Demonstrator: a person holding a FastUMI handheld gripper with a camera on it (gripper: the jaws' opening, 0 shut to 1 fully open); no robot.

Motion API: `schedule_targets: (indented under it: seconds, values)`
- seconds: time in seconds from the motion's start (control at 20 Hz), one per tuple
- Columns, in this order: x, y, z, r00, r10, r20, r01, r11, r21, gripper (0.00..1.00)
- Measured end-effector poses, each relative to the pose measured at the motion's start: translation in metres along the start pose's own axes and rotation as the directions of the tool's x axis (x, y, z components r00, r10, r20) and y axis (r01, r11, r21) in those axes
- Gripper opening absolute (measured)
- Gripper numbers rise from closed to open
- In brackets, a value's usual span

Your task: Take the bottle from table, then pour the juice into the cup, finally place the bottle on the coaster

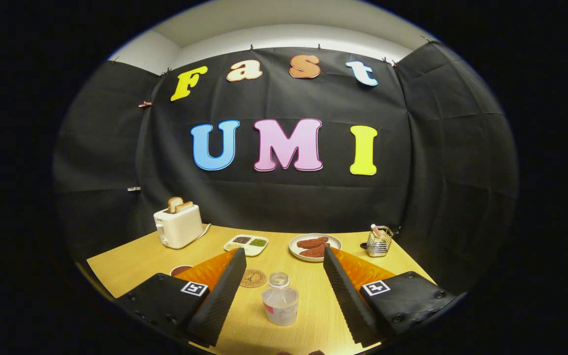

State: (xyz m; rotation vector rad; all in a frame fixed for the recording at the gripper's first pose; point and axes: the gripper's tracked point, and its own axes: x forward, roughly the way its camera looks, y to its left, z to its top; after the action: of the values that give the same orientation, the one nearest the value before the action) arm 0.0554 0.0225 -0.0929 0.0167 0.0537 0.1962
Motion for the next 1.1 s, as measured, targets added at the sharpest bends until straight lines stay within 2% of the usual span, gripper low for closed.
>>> schedule_targets:
  seconds: [0.15, 0.8, 1.1]
  values:
    - [0.008, 0.006, -0.016, 1.000, 0.016, -0.002, -0.016, 0.999, -0.042, 0.97]
    - [0.038, 0.009, -0.116, 0.992, -0.022, -0.124, 0.020, 1.000, -0.020, 0.97]
    - [0.050, 0.009, -0.139, 0.990, -0.036, -0.134, 0.036, 0.999, -0.007, 0.97]
